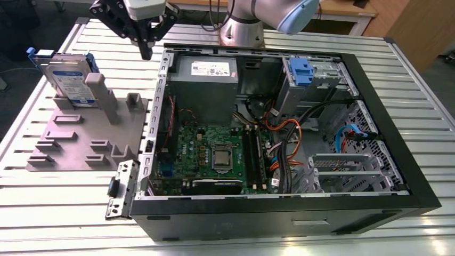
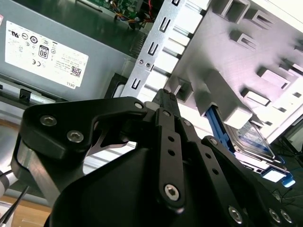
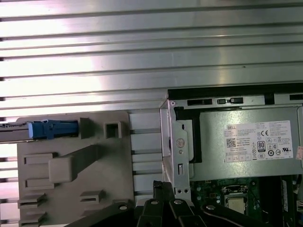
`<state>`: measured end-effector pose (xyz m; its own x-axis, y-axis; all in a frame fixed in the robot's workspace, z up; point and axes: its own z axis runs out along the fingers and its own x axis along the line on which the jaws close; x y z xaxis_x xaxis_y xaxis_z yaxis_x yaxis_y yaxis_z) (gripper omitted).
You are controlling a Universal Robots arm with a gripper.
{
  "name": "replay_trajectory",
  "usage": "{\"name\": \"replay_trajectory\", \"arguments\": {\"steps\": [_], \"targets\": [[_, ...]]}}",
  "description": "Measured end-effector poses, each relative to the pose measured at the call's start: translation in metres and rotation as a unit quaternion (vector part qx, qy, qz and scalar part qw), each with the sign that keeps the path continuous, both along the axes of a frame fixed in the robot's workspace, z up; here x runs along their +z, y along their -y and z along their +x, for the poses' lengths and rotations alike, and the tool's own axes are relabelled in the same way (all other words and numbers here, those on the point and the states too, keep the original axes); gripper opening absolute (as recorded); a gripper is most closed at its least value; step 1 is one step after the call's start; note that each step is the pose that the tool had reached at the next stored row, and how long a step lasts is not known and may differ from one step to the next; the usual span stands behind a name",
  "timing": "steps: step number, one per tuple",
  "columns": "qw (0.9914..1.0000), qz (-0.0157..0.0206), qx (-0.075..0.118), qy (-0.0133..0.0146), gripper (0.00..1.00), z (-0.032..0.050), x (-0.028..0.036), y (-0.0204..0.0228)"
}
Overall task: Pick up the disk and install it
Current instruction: 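Reach for the disk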
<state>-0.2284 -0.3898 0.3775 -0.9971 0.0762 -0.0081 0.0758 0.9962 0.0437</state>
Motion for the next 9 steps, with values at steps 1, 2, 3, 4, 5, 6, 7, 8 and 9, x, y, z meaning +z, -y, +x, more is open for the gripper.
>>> {"name": "replay_trajectory", "arguments": {"steps": [1,2,3,4,5,6,7,8,9], "targets": [[1.0,0.0,0.0,-0.0002,0.11,-0.0001,-0.0001,0.0],[1.0,0.0,0.0,-0.0006,0.11,-0.0002,-0.0003,0.0],[1.0,0.0,0.0,-0.0011,0.11,-0.0003,-0.0005,0.0],[1.0,0.0,0.0,-0.0013,0.11,-0.0004,-0.0006,0.0],[1.0,0.0,0.0,-0.0015,0.11,-0.0004,-0.0007,0.0],[1.0,0.0,0.0,-0.0018,0.11,-0.0005,-0.0008,0.0],[1.0,0.0,0.0,-0.002,0.11,-0.0005,-0.0009,0.0],[1.0,0.0,0.0,-0.0022,0.11,-0.0006,-0.001,0.0],[1.0,0.0,0.0,-0.0025,0.11,-0.0006,-0.0011,0.0]]}}
